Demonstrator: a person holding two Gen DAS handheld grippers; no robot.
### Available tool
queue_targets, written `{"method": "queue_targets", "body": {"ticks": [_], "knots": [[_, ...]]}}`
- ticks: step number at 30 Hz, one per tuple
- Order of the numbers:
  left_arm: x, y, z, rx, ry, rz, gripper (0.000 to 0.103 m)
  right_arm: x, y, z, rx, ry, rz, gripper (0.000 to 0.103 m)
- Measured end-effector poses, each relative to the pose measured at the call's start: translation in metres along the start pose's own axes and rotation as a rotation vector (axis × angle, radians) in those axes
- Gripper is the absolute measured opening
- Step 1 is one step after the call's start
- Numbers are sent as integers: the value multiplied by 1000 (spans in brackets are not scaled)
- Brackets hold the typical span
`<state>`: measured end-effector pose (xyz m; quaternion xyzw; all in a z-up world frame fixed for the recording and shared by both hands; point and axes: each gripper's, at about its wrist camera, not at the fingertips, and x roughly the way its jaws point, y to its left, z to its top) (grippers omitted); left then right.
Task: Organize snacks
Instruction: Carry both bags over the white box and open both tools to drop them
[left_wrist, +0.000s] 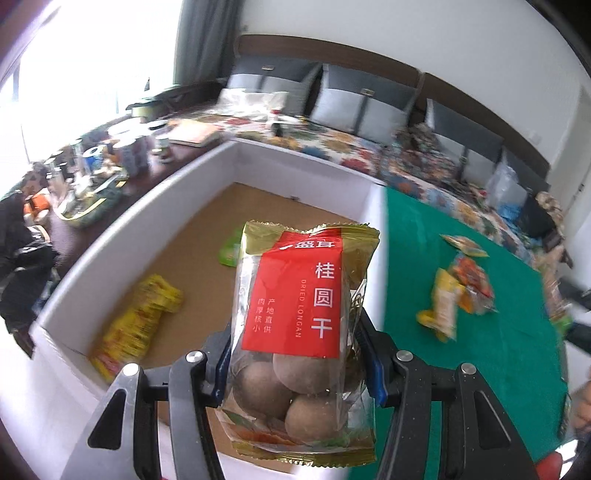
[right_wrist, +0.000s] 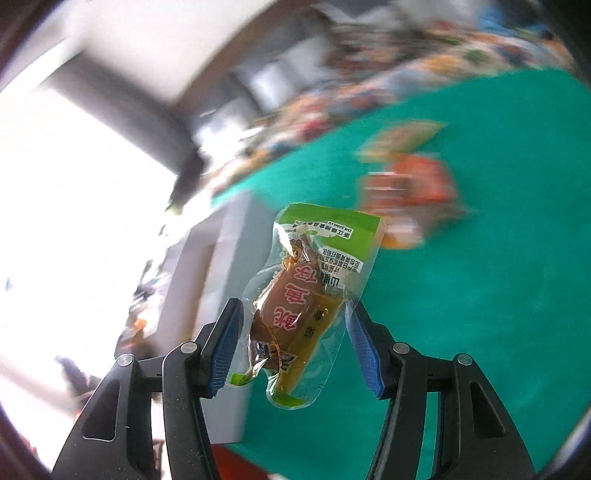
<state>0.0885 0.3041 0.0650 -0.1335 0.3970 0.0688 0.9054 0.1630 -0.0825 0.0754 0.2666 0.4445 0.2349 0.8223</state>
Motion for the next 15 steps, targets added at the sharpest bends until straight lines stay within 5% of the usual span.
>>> {"method": "queue_targets", "body": {"ticks": [6, 8, 9, 11, 15], "knots": [[17, 68, 7, -46, 34, 107, 57, 90, 142, -18, -213, 115, 130, 61], [30, 83, 2, -50, 72, 124, 70, 126, 168, -27, -263, 137, 124, 68], [36, 88, -1, -53, 95, 137, 85, 142, 174, -31, -283, 158, 118, 70], [44, 96, -7, -50, 112, 164, 96, 181, 183, -44, -317, 255, 46, 71], [40, 99, -17, -57, 90, 181, 96, 178, 173, -56, -358, 244, 4, 71]]}}
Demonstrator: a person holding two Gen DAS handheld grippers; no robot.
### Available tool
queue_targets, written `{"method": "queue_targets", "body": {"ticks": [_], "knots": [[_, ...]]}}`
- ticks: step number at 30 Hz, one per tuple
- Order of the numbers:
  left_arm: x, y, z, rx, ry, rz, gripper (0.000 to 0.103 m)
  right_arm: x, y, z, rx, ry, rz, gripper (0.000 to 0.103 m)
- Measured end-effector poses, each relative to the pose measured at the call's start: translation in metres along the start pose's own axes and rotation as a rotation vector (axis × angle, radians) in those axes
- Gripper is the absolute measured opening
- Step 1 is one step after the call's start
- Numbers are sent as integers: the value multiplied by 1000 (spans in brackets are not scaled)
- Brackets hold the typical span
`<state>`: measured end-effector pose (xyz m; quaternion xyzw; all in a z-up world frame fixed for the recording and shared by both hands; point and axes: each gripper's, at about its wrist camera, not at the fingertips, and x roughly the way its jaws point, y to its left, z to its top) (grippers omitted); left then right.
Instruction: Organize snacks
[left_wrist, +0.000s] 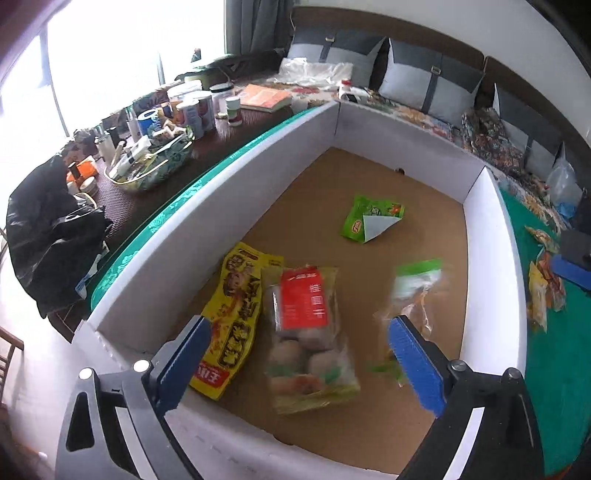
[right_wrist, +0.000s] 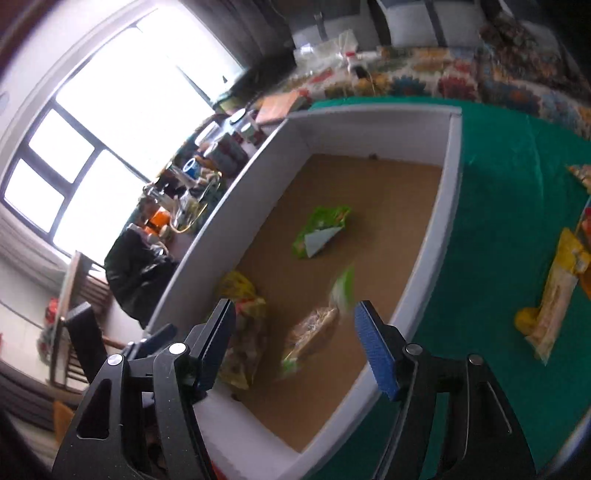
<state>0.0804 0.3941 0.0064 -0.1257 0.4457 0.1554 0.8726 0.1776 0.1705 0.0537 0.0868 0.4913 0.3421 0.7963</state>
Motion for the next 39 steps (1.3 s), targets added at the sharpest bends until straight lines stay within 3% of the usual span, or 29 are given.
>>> {"method": "queue_targets", "body": {"ticks": [4, 7, 11, 14, 18, 21, 25, 32, 39], "knots": [[-21, -15, -5, -27, -48, -57, 96, -30, -26, -17, -53, -89, -111, 71], [-46, -53, -9, 9, -95, -138, 96, -59, -72, -48, -79, -164, -282, 74], [-71, -136, -26, 127, -112, -289, 99, -87, -151, -95, -61, -181, -494, 74], [-73, -206, -48, 225, -73, -401, 101, -122, -232, -145, 13, -152, -654, 74], [-44, -297, -87, 360, 28, -451, 101, -172, -305, -191, 110, -149, -790, 74], [-12, -346, -113, 417, 73, -422, 101, -204, -344, -208, 182, -166, -838, 74], [18, -384, -131, 477, 52, -360, 101, -228, -375, -220, 260, -200, -842, 74], [55, -402, -142, 521, 51, -283, 103, -224, -391, -222, 288, -231, -813, 75], [59, -399, -143, 517, 26, -299, 103, -220, -391, -222, 291, -225, -814, 79]]}}
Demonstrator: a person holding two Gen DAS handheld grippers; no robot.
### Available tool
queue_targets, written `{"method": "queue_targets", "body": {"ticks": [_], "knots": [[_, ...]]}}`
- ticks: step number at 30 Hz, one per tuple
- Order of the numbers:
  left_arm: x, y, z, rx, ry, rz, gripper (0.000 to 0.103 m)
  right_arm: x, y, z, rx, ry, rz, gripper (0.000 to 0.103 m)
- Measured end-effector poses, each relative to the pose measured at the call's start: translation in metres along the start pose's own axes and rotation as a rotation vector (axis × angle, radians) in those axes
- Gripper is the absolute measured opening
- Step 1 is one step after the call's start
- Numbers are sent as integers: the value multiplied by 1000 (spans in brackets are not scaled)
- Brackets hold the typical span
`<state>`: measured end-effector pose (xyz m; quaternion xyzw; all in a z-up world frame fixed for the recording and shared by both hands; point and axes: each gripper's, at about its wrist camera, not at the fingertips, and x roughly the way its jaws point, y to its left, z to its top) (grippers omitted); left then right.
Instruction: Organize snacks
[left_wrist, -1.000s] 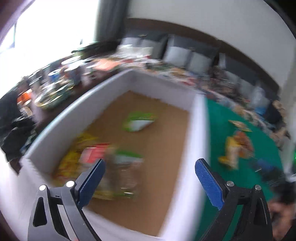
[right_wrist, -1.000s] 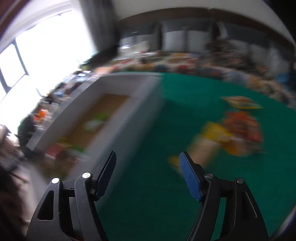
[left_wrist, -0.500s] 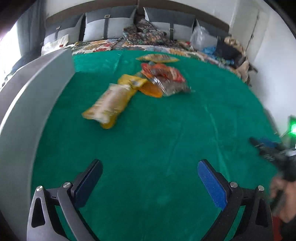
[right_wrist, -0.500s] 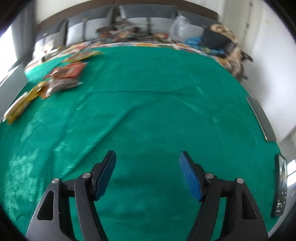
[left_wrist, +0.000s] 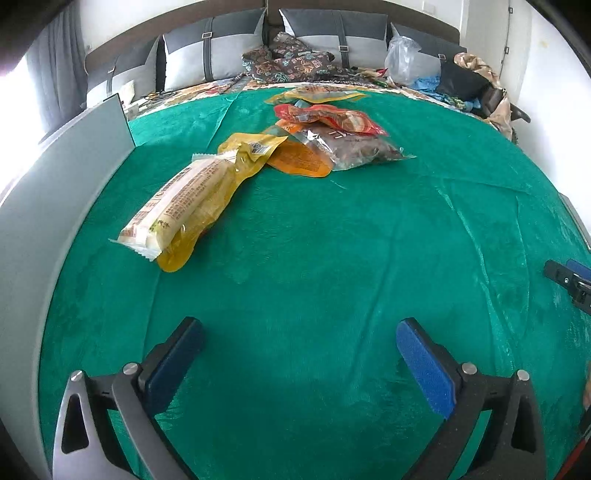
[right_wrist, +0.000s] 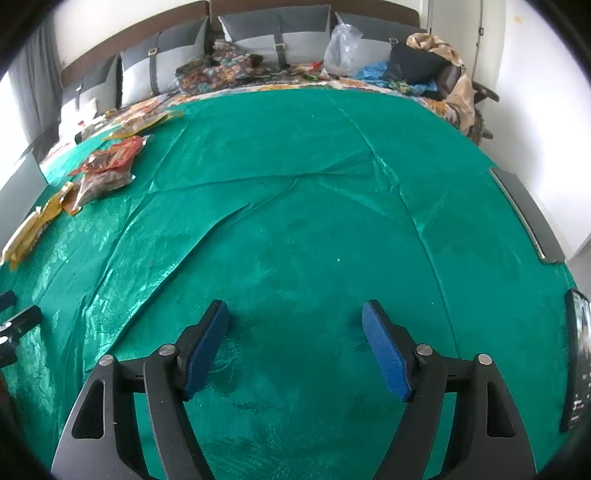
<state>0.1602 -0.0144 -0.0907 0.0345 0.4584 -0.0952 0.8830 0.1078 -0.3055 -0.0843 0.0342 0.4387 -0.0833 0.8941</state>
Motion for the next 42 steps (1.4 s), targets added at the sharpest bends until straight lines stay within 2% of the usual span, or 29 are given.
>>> {"method": "queue_targets", "body": {"ticks": [7, 38, 39, 42], "knots": [[1, 0, 1, 0, 0, 0, 103, 1, -3, 0, 9, 5, -2, 84], [1, -1, 2, 4, 1, -2, 103, 2, -4, 0, 10, 10, -18, 85], [1, 0, 2, 12, 6, -6, 103, 2, -4, 0, 10, 10, -18, 85], [0, 4, 10, 42, 86, -42, 102, 2, -4, 0, 10, 10, -19, 85]]}}
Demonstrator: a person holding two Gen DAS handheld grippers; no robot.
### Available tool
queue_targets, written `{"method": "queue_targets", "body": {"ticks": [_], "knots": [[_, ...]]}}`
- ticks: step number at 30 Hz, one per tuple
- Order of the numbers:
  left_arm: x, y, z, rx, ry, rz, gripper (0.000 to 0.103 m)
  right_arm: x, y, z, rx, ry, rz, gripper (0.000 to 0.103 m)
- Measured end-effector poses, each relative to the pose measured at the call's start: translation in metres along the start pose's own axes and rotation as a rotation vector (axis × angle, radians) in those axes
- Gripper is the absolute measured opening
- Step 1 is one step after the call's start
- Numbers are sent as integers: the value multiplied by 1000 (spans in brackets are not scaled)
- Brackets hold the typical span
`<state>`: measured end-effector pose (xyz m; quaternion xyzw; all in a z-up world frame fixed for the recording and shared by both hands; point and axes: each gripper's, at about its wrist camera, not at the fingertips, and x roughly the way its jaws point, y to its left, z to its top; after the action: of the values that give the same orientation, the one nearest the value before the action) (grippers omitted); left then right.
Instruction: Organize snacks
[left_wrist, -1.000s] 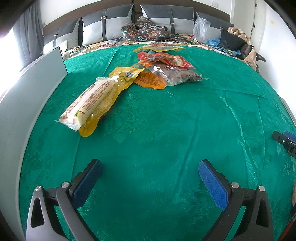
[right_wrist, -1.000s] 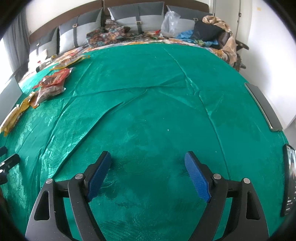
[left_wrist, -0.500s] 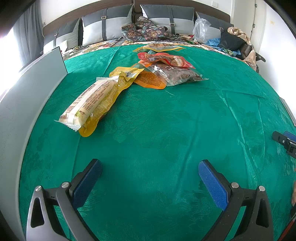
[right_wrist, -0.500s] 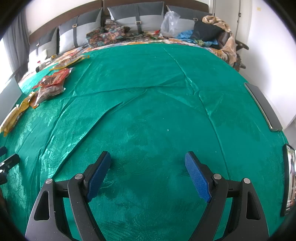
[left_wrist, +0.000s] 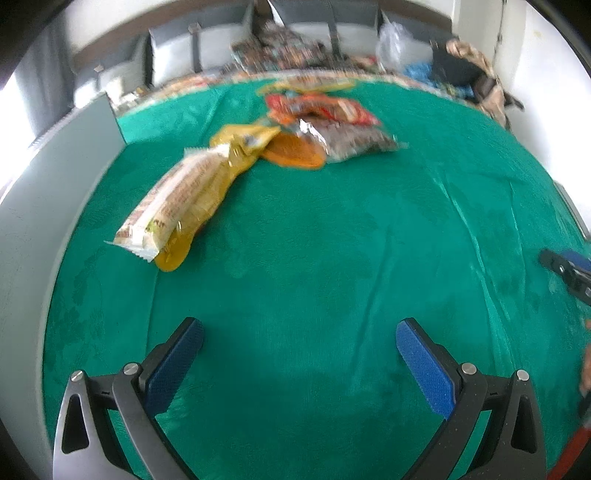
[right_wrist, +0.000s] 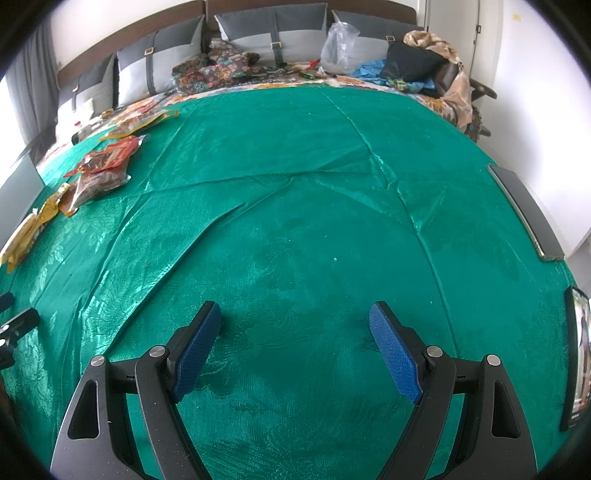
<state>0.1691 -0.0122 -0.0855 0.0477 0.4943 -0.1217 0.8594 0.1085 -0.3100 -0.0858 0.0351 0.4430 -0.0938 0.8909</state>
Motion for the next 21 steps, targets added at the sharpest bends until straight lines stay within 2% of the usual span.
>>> {"method": "queue_targets", "body": {"ticks": [2, 5, 8, 10, 12, 13, 14, 15, 16, 18, 21], "knots": [[-15, 9, 7, 10, -22, -23, 102, 0, 0, 0, 0, 0, 0, 85], [-34, 27, 33, 34, -81, 30, 102, 0, 0, 0, 0, 0, 0, 85], [-31, 46, 66, 46, -60, 70, 102, 0, 0, 0, 0, 1, 3, 86], [-19, 55, 83, 65, -20, 97, 98, 0, 1, -1, 1, 1, 2, 86], [-4, 56, 93, 107, 27, 144, 76, 0, 1, -1, 1, 1, 2, 86], [1, 56, 93, 125, 46, 144, 70, 0, 1, -1, 1, 1, 2, 86], [9, 52, 93, 151, 77, 133, 58, 0, 1, -1, 1, 1, 1, 86], [16, 49, 92, 172, 106, 123, 40, 0, 0, -1, 1, 1, 1, 86], [20, 46, 91, 196, 113, 147, 28, 0, 1, 0, 1, 1, 1, 86], [15, 47, 87, 180, 76, 139, 23, 0, 1, -1, 1, 1, 1, 86], [-6, 54, 79, 69, 15, 70, 22, 1, 1, -1, 1, 2, 0, 86]]}}
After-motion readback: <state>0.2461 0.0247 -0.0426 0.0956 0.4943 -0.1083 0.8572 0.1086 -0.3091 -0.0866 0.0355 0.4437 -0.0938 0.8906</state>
